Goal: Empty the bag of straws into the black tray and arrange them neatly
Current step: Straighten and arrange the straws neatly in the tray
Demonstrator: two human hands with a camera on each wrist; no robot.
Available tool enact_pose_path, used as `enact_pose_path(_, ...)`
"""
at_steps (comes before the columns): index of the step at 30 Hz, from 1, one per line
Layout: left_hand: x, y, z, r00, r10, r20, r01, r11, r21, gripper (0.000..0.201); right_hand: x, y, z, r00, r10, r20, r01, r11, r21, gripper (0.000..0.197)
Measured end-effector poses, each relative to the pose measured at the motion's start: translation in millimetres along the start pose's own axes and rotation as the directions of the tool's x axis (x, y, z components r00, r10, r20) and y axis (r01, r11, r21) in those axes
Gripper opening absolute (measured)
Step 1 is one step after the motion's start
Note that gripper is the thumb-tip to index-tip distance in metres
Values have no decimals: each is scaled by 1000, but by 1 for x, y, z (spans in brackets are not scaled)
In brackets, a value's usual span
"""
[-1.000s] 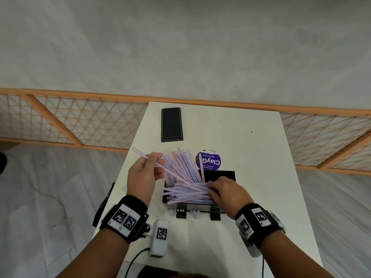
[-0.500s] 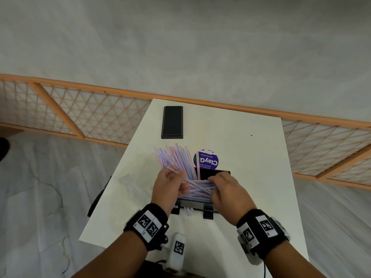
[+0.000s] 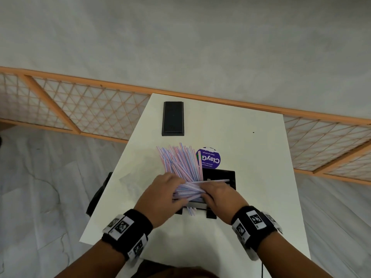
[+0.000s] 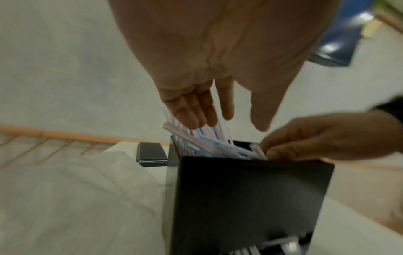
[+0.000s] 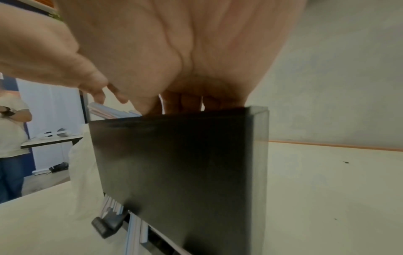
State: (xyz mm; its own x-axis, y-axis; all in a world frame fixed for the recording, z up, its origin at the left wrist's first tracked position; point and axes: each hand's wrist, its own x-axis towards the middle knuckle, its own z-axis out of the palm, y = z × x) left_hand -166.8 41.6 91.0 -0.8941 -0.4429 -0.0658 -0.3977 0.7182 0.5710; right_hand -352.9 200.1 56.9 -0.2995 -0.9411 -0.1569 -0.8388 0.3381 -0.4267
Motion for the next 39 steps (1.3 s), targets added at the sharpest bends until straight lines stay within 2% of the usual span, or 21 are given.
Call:
enact_pose_path(2,1,-8,7,994,74,77,-84,988,131,56,2,4,-4,1000,30,7,-30,999,-26,40)
enact_pose_path(7,13,-19,18,979,192,64,-202,956,211,47,7,1,-5,996,90,16,-88,990,-111,32)
enact_pose_path(12,20,-25,24,931,361,-58,-334,904,268,28,11,-4,0,994,108,-22,-110,988,-104,26)
enact_pose_path(15,21,-28,26,896,442,-47,-398,846,355,37,10,-11,3,996,86,-29,-87,995,-39,32)
enact_pose_path(20,27,-40,27,897,431,104,-437,824,360,45,4,-21,-1,984,178,7,-178,983,33,40)
enact_pose_path(24,33,-39,27,884,453,116,-463,810,360,35,7,-14,-3,975,209,69,-211,977,14,33)
enact_pose_path(27,38,-31,29,890,446,95,-449,820,356,26,14,-6,2,977,191,97,-188,982,-31,28)
enact_pose_path(29,38,-23,25,889,453,64,-447,831,331,23,18,-3,2,976,183,119,-183,983,-9,32)
enact_pose_path(32,31,-10,5,926,366,-86,-340,912,229,20,16,-2,-5,977,189,100,-186,982,-36,33)
enact_pose_path(35,12,-13,-19,975,77,-207,-37,980,194,25,8,-1,-14,981,195,-16,-195,981,-15,29)
enact_pose_path(37,-1,-26,-28,982,-102,-162,137,966,222,31,2,-1,-17,983,176,-43,-176,984,4,29)
enact_pose_path(39,-8,-36,-28,976,-210,-62,217,968,129,29,-2,-3,-18,990,140,-15,-140,990,2,30)
